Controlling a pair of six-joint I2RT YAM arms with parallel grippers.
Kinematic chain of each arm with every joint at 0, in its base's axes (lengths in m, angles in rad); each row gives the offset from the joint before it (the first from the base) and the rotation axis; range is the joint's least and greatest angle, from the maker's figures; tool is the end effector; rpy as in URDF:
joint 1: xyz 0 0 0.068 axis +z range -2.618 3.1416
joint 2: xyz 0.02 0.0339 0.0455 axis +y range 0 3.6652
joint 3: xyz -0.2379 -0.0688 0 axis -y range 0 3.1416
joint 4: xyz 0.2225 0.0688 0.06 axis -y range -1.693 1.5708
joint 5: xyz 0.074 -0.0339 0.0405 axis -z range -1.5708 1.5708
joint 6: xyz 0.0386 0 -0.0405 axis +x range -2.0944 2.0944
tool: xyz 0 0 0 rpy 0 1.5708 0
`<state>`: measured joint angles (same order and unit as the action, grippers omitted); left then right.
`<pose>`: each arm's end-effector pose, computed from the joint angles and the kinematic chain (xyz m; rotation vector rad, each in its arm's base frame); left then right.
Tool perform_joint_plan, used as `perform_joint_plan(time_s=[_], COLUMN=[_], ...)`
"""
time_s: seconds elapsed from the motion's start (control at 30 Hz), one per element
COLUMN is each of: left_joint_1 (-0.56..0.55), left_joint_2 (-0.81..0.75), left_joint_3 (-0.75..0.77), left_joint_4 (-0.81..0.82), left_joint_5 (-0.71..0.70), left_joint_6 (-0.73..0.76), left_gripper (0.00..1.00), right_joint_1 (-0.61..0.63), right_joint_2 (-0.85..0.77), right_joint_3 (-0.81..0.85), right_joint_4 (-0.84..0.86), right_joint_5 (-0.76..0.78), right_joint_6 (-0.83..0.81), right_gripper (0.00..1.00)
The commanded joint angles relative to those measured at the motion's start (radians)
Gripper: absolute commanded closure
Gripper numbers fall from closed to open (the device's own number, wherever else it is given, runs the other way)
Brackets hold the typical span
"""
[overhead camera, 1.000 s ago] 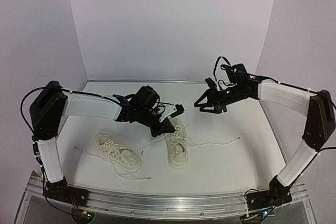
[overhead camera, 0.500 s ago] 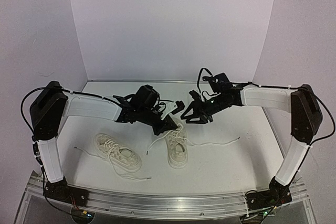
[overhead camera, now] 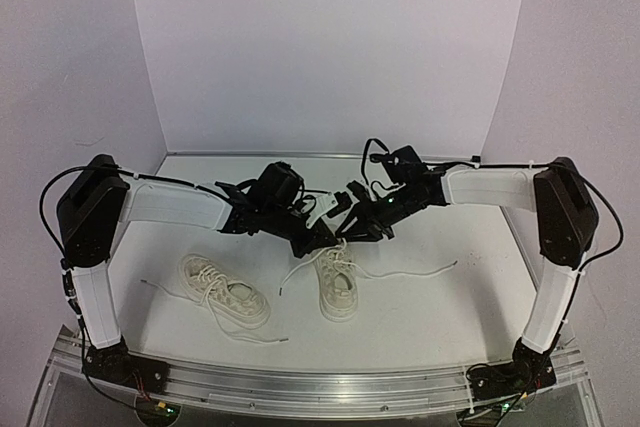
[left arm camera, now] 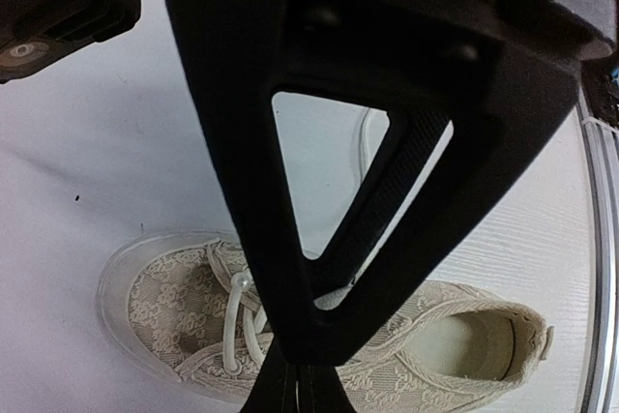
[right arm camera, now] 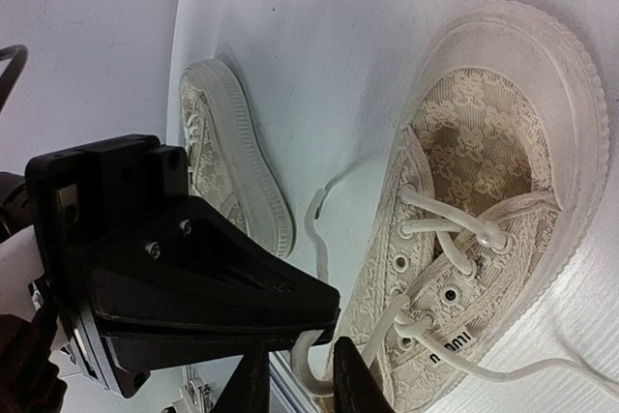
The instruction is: Tie the shoes
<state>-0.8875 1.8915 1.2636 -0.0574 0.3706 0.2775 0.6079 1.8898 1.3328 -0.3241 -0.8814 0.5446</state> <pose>0.2388 -0.3155 0.1875 1.4351 1.8072 -0.7383 0.2932 0.2403 0.1967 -0.5249 2.5966 1.5442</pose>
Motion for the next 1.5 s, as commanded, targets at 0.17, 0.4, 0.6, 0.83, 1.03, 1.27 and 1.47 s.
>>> perform_joint_plan(time_s=[0.17,0.4,0.6,0.83,1.03,1.27,1.47], left_joint_1=[-0.003,-0.001,-0.001,-0.001,-0.001,-0.001,-0.001], left_joint_2=[-0.034,-0.011,0.006,-0.006,-0.016,-0.020,-0.036], left_joint_3=[0.014,0.003,0.009,0.030,0.039,0.048,0.039], left_joint_4=[0.021,-0.057,-0.056,-0.052,-0.021,-0.010,0.025], left_joint_5=[-0.007,-0.021,-0.024,0.002,0.006,0.004,0.006], left_joint_6=[-0.001,0.036,0.032,0.030,0.011,0.007,-0.014], left_gripper=[0.86,0.75,0.88,1.00,1.00,1.00,1.00], right_joint_1=[0.006,0.006,0.006,0.007,0.007,0.006,0.006], right_joint_2=[0.003,-0.009,-0.010,-0.011,-0.006,-0.007,-0.011], right_joint_3=[0.025,0.016,0.022,0.033,0.038,0.048,0.068], right_joint_4=[0.017,0.016,0.016,0.013,0.002,-0.011,-0.021], right_joint_5=[0.011,0.018,0.014,0.019,0.033,0.040,0.048], right_joint_6=[-0.021,-0.026,-0.026,-0.013,-0.015,-0.025,-0.028], right_gripper=[1.00,1.00,1.00,0.91,0.86,0.88,1.00])
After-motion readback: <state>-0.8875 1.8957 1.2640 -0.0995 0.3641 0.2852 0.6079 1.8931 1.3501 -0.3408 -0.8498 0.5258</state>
